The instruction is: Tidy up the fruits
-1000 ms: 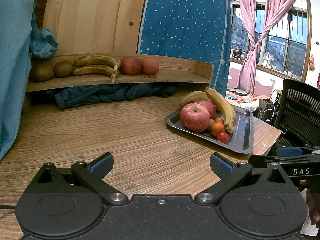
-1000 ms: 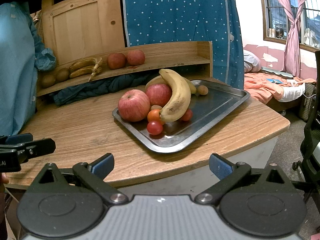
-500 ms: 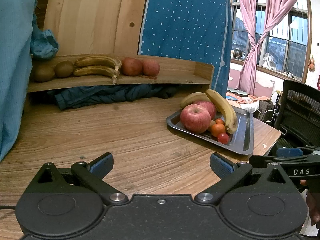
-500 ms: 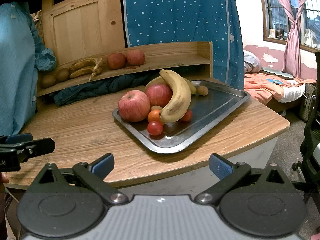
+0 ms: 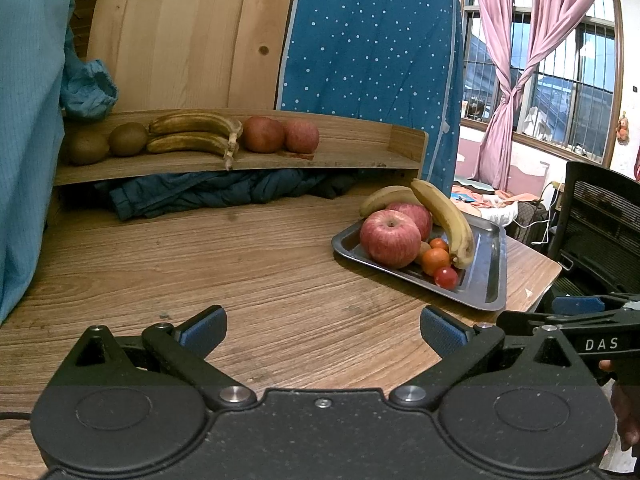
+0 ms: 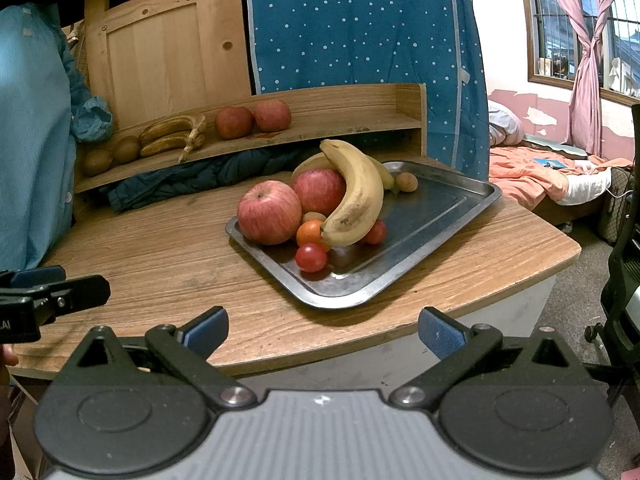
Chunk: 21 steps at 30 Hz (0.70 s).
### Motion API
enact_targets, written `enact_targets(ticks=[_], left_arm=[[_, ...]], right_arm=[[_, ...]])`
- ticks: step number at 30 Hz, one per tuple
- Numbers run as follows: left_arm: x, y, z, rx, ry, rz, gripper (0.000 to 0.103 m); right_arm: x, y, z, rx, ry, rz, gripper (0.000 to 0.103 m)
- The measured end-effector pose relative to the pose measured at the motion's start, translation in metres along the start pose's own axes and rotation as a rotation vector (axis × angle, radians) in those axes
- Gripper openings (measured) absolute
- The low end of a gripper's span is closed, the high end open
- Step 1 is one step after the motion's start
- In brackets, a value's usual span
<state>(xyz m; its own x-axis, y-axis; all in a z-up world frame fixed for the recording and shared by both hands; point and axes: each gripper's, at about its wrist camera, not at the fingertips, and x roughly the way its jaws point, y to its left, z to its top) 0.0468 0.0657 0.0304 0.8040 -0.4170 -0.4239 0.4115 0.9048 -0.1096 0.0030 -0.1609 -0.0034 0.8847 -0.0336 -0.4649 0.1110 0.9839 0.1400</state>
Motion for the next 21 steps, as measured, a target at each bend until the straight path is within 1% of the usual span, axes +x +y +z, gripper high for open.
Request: enact_targets(ticks=[11, 21], left_arm=[[-0.0008, 0.0008, 0.0019, -0.004, -0.003, 0.000, 0.102], [0.0049, 0.0006, 0.0043, -0.019, 0.009, 0.017, 0.102]], right_arm=[[0.0003, -0.0009, 0.0017, 0.001, 0.001, 0.001, 0.103], [0.0013, -0.0021, 0.0018, 0.006, 0.003, 0.007, 0.103]])
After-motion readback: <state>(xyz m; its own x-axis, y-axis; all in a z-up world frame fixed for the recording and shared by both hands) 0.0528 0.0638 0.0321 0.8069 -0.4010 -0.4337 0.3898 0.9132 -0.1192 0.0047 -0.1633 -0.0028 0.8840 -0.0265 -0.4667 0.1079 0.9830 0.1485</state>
